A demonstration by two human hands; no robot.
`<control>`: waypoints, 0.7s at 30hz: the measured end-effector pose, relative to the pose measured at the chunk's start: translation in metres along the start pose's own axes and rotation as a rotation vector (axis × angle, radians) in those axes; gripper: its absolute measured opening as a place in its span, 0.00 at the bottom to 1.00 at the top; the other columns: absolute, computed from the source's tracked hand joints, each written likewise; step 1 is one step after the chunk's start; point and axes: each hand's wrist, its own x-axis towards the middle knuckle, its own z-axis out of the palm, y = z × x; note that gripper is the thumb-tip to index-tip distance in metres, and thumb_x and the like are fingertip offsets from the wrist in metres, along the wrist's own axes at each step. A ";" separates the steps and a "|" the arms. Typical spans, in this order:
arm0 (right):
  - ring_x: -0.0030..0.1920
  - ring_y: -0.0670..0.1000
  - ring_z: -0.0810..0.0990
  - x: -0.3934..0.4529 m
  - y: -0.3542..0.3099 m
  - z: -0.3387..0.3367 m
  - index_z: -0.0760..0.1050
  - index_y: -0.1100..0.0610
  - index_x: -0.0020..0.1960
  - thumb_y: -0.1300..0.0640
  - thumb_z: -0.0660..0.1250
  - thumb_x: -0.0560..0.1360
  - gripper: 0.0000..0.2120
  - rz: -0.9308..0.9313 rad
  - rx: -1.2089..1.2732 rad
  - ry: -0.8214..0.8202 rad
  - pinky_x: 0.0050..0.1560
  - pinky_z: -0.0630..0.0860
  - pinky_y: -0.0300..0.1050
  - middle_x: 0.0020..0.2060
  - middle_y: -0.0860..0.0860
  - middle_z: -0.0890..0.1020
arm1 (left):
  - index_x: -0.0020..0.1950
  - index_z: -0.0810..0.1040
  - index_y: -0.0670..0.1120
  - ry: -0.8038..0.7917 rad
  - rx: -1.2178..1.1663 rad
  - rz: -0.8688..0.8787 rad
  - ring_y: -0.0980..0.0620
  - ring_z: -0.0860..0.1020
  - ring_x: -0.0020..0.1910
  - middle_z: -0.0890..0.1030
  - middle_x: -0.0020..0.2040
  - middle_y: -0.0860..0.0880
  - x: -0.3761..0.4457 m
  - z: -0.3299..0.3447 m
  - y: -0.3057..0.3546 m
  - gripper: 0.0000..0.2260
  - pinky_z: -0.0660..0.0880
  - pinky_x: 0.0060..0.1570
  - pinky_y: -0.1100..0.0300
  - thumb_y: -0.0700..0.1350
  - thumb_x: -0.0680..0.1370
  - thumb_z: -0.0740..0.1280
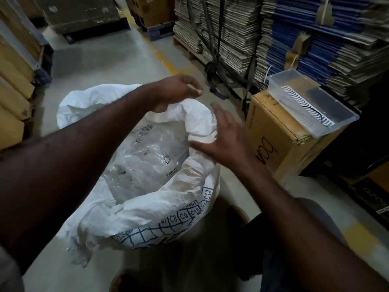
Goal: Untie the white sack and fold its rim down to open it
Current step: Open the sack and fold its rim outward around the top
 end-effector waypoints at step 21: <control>0.59 0.54 0.84 0.008 0.029 -0.035 0.68 0.48 0.72 0.56 0.81 0.74 0.33 0.443 0.539 -0.402 0.59 0.84 0.58 0.61 0.51 0.82 | 0.37 0.71 0.47 0.346 0.775 0.420 0.37 0.79 0.37 0.79 0.35 0.41 0.000 0.053 -0.028 0.25 0.71 0.41 0.48 0.59 0.89 0.57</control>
